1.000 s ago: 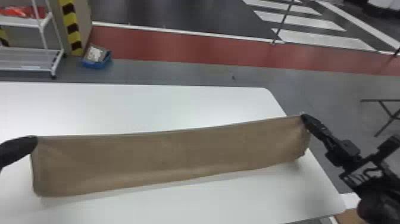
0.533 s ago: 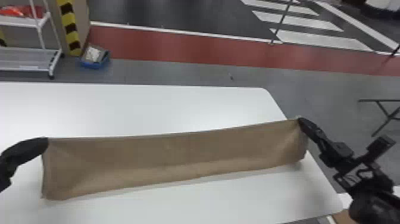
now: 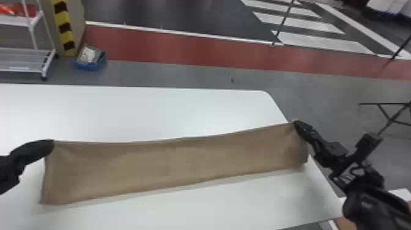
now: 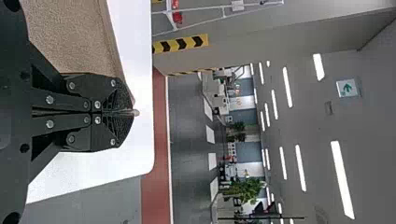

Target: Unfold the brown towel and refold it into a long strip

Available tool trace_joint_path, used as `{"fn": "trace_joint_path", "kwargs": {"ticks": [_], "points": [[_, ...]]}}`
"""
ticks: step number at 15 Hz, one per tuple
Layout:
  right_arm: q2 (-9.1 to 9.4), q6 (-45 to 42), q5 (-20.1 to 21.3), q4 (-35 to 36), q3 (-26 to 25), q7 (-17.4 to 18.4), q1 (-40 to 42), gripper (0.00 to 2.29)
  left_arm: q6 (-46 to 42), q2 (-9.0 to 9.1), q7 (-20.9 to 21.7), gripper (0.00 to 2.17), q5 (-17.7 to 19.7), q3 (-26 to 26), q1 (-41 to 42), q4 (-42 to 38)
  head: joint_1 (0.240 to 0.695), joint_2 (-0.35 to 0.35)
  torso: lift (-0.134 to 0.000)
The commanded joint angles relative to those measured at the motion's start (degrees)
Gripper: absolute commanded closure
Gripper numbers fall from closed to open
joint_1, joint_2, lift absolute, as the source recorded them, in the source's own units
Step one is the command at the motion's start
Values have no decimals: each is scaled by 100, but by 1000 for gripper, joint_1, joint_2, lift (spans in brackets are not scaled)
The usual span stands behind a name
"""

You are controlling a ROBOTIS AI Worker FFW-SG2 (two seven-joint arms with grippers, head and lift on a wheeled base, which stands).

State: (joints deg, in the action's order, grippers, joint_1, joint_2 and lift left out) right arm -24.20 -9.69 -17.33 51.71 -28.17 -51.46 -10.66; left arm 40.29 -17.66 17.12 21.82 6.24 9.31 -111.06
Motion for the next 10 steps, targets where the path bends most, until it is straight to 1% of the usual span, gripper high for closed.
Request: {"fn": "trace_joint_path", "kwargs": {"ticks": [1,4,8,10], "points": [[-6,-231,151,-275,145,49,-190,1487,-78,0,2,1447,-125,-70,-149,243,695,-280,-123],[-6,-318,301,-433,233,180,-340,1487,-201,-35,2,1447,-125,-61,-228,454,695,-262,-123],[-6,-318,336,-495,312,339,-428,1487,-359,-44,2,1447,-108,-61,-316,577,695,-245,-123],[-6,-318,336,-521,312,356,-454,1487,-412,-44,2,1447,-81,-53,-325,568,695,-243,-123]]}}
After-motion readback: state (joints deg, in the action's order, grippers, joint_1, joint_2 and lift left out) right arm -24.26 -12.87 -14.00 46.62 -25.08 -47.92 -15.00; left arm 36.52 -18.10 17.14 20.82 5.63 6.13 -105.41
